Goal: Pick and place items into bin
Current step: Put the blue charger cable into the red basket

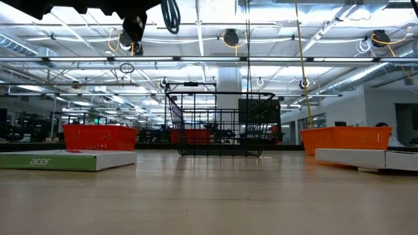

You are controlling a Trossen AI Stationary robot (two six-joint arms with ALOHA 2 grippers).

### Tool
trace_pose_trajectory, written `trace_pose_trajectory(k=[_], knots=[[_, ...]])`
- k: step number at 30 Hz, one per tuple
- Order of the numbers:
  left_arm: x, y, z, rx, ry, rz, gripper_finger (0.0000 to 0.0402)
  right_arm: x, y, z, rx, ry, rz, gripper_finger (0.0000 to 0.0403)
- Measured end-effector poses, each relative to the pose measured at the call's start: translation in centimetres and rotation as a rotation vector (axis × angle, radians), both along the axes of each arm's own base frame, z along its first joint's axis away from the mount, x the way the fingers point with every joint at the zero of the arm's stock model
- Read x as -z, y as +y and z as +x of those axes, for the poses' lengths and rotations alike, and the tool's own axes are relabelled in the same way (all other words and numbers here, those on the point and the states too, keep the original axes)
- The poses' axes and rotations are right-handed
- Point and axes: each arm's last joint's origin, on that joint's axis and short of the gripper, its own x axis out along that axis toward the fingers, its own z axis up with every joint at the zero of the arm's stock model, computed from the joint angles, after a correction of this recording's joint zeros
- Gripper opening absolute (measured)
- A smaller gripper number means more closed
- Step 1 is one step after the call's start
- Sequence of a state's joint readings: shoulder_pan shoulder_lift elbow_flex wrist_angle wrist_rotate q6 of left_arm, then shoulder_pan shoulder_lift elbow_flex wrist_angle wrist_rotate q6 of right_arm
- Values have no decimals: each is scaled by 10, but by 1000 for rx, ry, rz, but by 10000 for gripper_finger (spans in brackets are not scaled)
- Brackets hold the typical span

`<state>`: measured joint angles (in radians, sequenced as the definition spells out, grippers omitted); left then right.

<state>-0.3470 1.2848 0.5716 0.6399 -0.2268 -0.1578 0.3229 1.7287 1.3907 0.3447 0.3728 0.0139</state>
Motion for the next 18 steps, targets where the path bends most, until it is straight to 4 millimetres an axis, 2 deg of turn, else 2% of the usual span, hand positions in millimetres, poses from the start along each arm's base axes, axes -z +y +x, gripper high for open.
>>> trace_pose_trajectory(k=[4,10,13,18], knots=[[0,4,-5,-56,53,-1,19,2,7,-3,54,22,-39,98],[-8,10,-17,-117,91,-38,28,6,21,-11,149,69,-126,168],[-10,14,-25,-173,121,-47,36,7,30,-16,191,77,-161,193],[-13,22,-39,-302,181,-80,19,7,44,-26,293,102,-273,223]])
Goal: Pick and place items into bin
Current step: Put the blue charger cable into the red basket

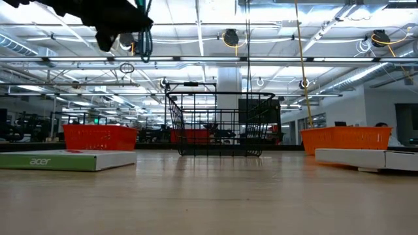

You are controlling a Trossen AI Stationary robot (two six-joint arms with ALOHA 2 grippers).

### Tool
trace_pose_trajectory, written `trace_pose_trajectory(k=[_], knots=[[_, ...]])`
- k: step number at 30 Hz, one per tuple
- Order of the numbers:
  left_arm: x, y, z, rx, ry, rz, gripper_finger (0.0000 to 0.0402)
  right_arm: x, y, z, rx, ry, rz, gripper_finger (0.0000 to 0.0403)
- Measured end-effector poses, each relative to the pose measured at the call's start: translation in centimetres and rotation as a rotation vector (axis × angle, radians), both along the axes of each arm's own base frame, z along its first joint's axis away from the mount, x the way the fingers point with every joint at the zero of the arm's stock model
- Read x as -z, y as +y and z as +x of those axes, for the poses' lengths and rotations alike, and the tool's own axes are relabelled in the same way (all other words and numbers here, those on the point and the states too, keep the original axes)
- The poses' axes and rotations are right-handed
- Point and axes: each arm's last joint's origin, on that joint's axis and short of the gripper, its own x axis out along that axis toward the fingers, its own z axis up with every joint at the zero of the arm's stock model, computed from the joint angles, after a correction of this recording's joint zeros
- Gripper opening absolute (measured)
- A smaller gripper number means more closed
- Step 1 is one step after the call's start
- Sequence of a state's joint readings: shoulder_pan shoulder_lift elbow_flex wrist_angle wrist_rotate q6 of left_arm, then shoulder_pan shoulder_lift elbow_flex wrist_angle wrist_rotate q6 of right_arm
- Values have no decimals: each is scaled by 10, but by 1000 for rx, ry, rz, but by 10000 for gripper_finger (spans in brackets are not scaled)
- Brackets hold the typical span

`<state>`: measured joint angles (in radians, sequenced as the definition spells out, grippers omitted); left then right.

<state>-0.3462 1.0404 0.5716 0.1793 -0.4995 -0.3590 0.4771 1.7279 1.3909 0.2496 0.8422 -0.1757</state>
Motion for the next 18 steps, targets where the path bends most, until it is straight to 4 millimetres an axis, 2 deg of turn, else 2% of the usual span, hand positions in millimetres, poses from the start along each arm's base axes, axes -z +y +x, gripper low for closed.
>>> trace_pose_trajectory(k=[5,10,18], knots=[[-6,8,-16,-95,10,-64,19,1,11,-9,87,24,-75,237],[-7,22,-33,-263,11,-214,36,1,18,-14,132,42,-132,235],[0,49,-48,-447,94,-310,18,4,18,-23,222,116,-211,227]])
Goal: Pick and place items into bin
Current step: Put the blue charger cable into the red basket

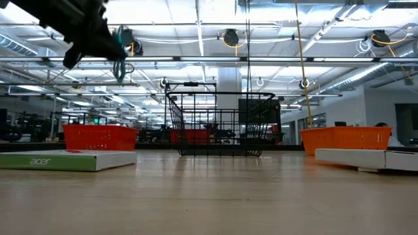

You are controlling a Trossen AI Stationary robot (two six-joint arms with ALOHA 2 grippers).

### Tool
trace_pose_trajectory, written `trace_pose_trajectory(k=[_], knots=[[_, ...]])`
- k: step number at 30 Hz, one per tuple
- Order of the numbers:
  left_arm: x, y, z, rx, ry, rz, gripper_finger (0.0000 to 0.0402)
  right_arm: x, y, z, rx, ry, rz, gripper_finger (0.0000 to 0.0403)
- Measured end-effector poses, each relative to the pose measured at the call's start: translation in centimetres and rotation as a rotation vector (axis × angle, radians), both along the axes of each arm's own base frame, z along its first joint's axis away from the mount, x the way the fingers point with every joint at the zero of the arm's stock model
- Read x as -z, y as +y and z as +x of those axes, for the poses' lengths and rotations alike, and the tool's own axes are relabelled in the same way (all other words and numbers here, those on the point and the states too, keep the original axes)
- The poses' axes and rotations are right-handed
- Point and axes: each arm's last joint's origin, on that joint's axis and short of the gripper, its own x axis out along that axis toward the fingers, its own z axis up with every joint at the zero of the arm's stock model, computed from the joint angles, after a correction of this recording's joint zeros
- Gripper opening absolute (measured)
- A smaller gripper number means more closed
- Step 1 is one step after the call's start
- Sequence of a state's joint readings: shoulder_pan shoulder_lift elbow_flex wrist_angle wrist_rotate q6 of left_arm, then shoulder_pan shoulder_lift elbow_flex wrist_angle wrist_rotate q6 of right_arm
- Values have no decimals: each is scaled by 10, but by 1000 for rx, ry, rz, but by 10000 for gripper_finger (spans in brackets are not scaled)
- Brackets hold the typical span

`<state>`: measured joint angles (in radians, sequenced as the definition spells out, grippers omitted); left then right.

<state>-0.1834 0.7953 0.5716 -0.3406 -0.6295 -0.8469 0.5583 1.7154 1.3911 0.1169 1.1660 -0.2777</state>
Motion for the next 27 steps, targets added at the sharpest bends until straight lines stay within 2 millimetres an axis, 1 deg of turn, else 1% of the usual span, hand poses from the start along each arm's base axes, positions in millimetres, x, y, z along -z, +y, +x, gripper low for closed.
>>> trace_pose_trajectory(k=[2,4,8,13,17,19,22,24,27], knots=[[6,8,-3,-51,47,-42,19,-3,-3,-4,45,2,-17,228],[11,16,-6,-110,94,-84,29,-8,-5,-9,83,6,-35,228],[17,30,-11,-161,161,-167,41,-15,-8,-16,85,0,-21,225],[19,43,-12,-157,175,-241,19,-18,-10,-19,84,-3,-9,226],[20,54,-14,-198,192,-238,21,-17,-10,-19,83,0,-9,225],[22,59,-13,-221,198,-251,36,-16,-10,-19,84,2,-7,223],[28,66,-10,-211,235,-311,51,-16,-10,-19,86,3,-2,220],[33,69,-7,-202,262,-344,50,-16,-10,-19,86,1,-1,220],[41,73,-1,-194,318,-349,35,-16,-10,-19,85,1,-1,220]])
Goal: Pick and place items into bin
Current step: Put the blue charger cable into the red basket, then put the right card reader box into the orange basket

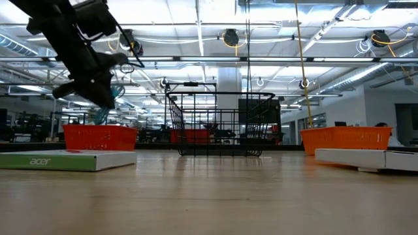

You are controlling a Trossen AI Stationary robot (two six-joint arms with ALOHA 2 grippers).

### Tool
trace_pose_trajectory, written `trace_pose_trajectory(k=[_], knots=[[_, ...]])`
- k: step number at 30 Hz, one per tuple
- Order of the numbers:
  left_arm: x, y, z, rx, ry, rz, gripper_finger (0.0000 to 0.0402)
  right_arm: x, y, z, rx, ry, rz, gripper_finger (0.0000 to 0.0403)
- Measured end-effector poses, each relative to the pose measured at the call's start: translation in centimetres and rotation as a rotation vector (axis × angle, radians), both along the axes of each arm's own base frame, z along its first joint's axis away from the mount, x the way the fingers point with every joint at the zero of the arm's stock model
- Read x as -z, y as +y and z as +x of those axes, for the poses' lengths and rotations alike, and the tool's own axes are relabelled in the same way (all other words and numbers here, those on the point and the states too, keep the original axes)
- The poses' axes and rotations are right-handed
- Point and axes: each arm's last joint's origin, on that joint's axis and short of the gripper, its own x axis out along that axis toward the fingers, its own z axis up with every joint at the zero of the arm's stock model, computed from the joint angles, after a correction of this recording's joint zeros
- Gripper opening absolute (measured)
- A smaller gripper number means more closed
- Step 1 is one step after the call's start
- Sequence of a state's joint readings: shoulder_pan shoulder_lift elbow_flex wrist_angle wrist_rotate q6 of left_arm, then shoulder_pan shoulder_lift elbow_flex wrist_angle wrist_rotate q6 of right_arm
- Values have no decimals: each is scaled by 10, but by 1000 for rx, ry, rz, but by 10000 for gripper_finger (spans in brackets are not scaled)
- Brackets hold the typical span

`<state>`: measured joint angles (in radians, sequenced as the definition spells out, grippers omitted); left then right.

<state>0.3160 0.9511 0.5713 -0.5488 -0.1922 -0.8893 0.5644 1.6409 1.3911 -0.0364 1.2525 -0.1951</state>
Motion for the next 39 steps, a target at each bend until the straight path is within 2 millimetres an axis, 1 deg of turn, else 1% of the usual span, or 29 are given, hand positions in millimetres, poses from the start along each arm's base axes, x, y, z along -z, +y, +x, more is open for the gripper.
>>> trace_pose_trajectory(k=[3,6,10,15,19,22,25,33,39], knots=[[7,2,6,15,32,-3,24,0,0,0,1,-6,7,220],[12,3,12,22,49,-11,29,0,0,0,2,-8,12,220],[17,5,15,22,74,-20,71,2,0,-1,3,0,9,220],[18,5,16,19,75,-23,126,3,-1,-1,6,-2,19,220],[17,2,18,81,62,-11,161,4,-1,-1,6,7,14,220],[16,-1,21,123,39,-23,178,4,-1,-1,5,12,10,221],[15,-8,24,162,27,-15,187,5,-1,-2,5,25,2,219],[9,-25,25,262,2,4,189,14,-1,-7,4,97,-26,217],[-6,-42,20,323,-79,94,189,25,7,-17,-80,131,104,212]])
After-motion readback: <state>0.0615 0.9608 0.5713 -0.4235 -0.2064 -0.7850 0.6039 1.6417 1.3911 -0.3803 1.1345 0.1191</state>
